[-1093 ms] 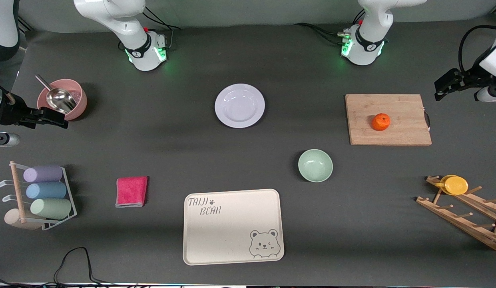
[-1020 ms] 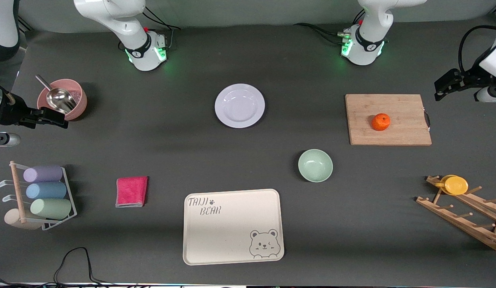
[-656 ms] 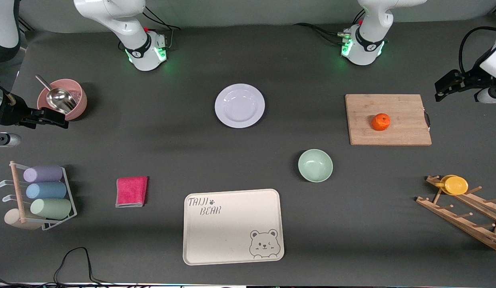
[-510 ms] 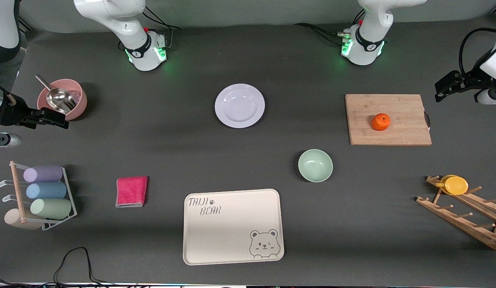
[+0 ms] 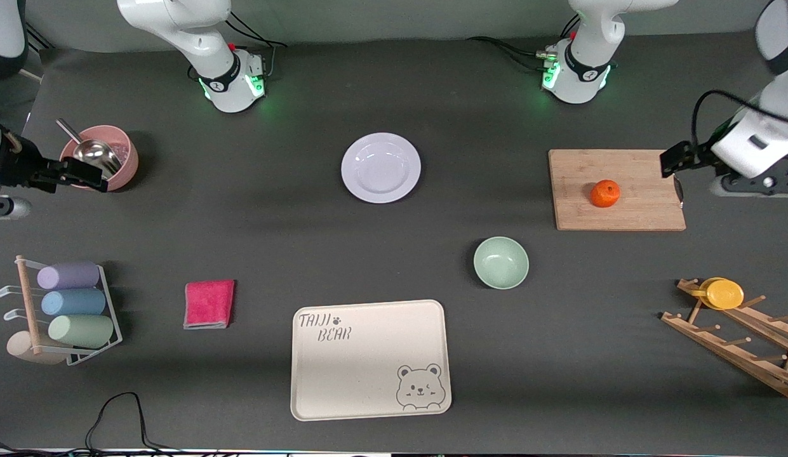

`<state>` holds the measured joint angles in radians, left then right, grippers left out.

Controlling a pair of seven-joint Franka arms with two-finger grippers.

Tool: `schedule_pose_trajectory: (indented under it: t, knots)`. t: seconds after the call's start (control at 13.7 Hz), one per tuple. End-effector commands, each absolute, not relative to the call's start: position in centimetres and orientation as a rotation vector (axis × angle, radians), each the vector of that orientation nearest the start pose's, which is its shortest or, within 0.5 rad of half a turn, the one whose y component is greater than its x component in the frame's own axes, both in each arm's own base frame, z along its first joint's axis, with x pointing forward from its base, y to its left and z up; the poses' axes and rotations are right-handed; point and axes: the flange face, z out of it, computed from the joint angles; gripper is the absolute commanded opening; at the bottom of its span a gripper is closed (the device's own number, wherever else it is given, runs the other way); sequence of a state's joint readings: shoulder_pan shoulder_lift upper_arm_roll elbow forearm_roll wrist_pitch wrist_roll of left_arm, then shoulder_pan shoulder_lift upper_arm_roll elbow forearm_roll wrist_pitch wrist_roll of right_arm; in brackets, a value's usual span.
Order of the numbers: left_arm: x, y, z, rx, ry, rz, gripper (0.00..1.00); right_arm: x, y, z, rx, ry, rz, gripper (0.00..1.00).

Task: Place orange and plate with both arms
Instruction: 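Lower the left gripper onto the orange on the cutting board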

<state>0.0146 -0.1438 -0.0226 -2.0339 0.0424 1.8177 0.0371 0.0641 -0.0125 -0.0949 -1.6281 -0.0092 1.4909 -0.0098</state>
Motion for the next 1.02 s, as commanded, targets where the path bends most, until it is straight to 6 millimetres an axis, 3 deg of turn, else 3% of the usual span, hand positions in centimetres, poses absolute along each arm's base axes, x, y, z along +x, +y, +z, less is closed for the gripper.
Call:
schedule_pose_trajectory:
  t: [0.0, 0.44, 0.73, 0.95]
  knots:
    - [46.5, 0.0, 44.6, -3.091, 0.068, 0.013, 1.0, 49.1, -0.9, 60.8, -3.134, 0.1, 0.17, 1.0]
    - [41.7, 0.4, 32.8, -3.102, 0.016, -0.159, 1.0, 42.9, 1.3, 59.8, -3.09, 0.127, 0.111, 1.0]
    - [40.5, 0.2, 25.8, -3.114, 0.007, -0.182, 1.0, 38.8, 1.9, 57.8, -3.075, 0.137, 0.064, 1.0]
    - [39.5, 0.3, 21.8, -3.123, 0.001, -0.156, 1.0, 37.5, 4.5, 57.2, -3.076, 0.15, 0.089, 1.0]
